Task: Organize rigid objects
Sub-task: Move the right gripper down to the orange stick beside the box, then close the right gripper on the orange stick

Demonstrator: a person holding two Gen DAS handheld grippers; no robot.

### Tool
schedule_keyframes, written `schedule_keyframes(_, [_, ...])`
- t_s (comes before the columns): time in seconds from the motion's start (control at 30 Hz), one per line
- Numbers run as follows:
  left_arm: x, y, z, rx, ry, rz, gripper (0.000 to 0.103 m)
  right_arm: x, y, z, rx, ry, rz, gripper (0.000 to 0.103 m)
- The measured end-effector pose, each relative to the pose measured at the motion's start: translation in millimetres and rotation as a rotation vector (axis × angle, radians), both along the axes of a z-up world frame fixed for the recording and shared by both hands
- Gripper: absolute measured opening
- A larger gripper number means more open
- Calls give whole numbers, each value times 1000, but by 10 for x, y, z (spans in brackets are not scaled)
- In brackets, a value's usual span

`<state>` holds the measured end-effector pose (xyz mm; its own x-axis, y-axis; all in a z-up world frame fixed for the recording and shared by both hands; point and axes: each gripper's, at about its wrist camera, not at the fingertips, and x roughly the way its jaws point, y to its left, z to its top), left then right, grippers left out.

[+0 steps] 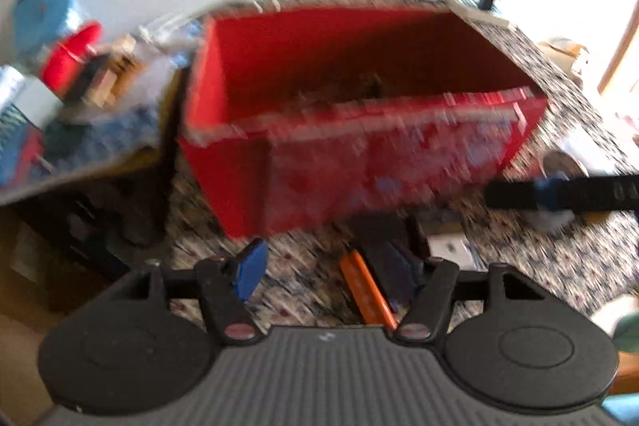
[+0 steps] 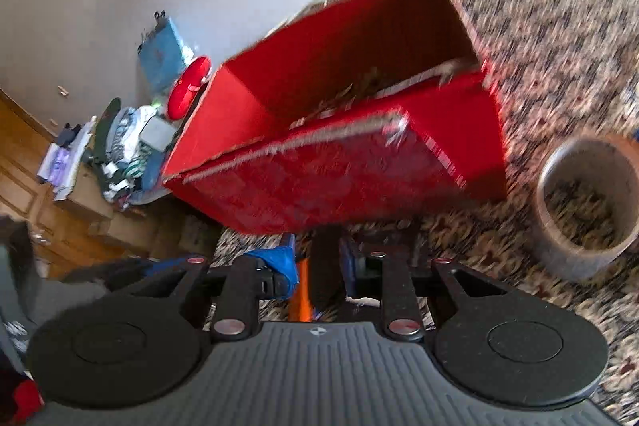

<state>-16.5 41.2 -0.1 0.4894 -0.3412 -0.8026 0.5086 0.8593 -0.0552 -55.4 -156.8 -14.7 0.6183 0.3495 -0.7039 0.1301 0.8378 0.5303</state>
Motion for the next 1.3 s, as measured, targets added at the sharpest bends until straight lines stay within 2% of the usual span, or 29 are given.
schedule_keyframes(0.13, [-39, -37, -245, -16, 69, -57, 67, 69, 85, -80, -4, 26, 42, 6])
schedule_keyframes(0.3, [36, -37, -370, -70, 119, -69, 67, 162, 189, -191, 16, 62, 94, 6])
schedule_keyframes(0.53, [72, -103, -504, -72, 133, -90, 67, 290, 292, -298, 33, 87, 141, 6])
schedule_keyframes(0.63, [101, -96, -538, -76, 136, -91, 59, 378, 318, -365, 55, 105, 163, 6])
schedule_keyframes(0.7, [118, -92, -561, -81, 141, -92, 48, 417, 355, -412, 42, 126, 181, 6])
schedule_keyframes(0.87, [172, -72, -669, -67, 170, -81, 35, 487, 413, -516, 24, 162, 200, 6])
schedule_keyframes(1.03, [195, -3, -696, -78, 175, -64, 40, 568, 477, -578, 13, 186, 202, 4])
schedule_keyframes(1.1, [205, 18, -704, -74, 169, -58, 48, 602, 503, -612, -3, 205, 204, 2])
schedule_keyframes(1.2, [225, 58, -711, -79, 169, -53, 49, 655, 548, -665, -8, 220, 199, 2])
schedule_keyframes(1.3, [217, 50, -724, -67, 152, -65, 48, 687, 627, -662, -40, 182, 223, 1])
